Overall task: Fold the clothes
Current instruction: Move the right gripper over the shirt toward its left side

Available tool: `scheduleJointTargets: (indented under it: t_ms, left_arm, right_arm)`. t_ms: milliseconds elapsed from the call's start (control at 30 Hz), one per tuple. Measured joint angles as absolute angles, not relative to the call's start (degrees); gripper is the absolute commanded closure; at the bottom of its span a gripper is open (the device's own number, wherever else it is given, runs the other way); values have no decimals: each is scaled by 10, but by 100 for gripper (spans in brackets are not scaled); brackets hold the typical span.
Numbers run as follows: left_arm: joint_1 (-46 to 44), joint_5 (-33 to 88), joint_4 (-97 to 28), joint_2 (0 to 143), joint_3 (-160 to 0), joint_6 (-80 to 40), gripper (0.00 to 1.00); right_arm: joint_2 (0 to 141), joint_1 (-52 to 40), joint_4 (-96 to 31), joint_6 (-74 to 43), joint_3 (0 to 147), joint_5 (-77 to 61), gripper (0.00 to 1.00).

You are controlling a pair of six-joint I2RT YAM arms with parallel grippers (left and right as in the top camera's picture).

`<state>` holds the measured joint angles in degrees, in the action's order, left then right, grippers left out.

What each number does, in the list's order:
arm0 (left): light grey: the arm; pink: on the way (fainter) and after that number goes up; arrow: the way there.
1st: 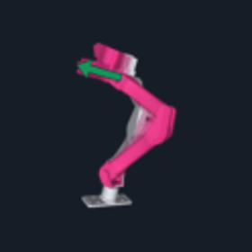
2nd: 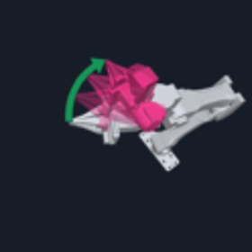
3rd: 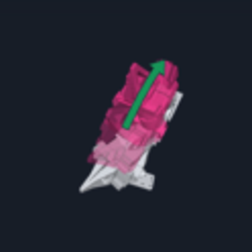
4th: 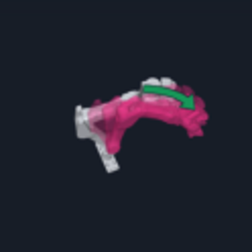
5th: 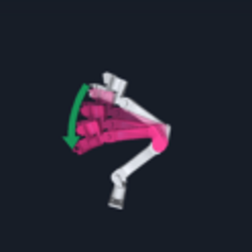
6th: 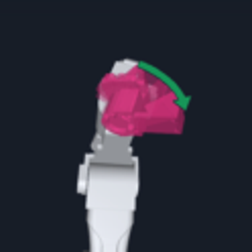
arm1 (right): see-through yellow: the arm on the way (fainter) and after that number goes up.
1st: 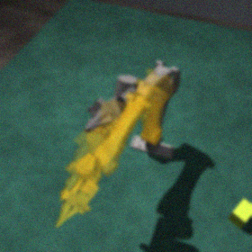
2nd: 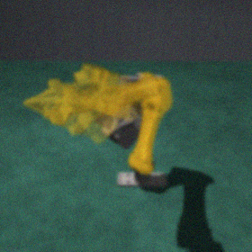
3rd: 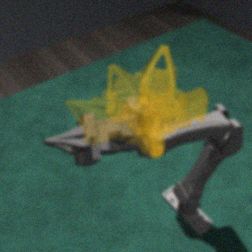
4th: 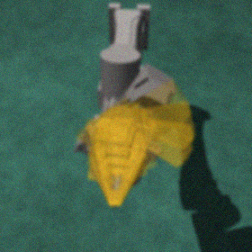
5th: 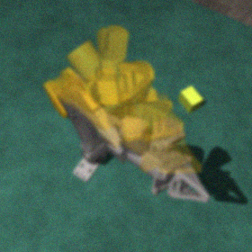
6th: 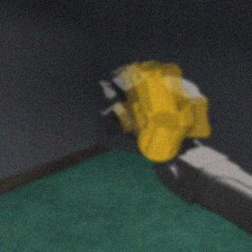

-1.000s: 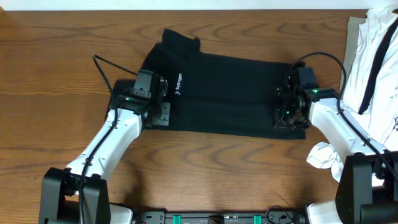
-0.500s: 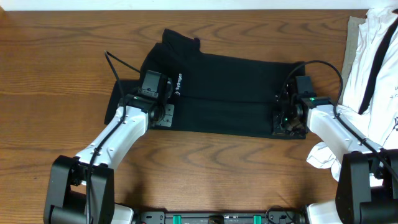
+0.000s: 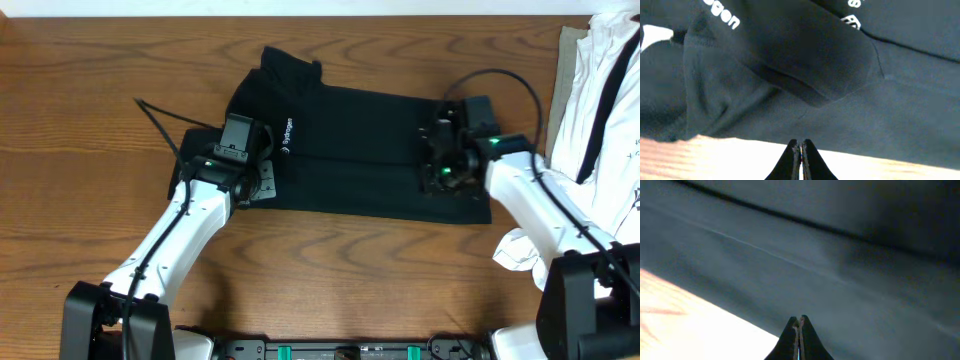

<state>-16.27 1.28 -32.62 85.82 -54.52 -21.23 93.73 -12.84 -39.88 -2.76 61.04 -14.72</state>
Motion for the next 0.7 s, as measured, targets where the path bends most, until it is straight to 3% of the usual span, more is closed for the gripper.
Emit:
scheduleJointTargets:
  t_ms: [300, 467, 700]
  left_arm:
    - [-143, 30, -348, 858, -545, -290, 94]
    - [-80, 96, -348, 858, -545, -314, 94]
    - [15, 147, -382, 858, -545, -324, 94]
  right_arm:
    - [938, -273, -253, -1, 611, -161, 99]
    - [938, -342, -189, 11, 611, -166, 99]
    - [950, -369, -140, 22, 611, -148, 99]
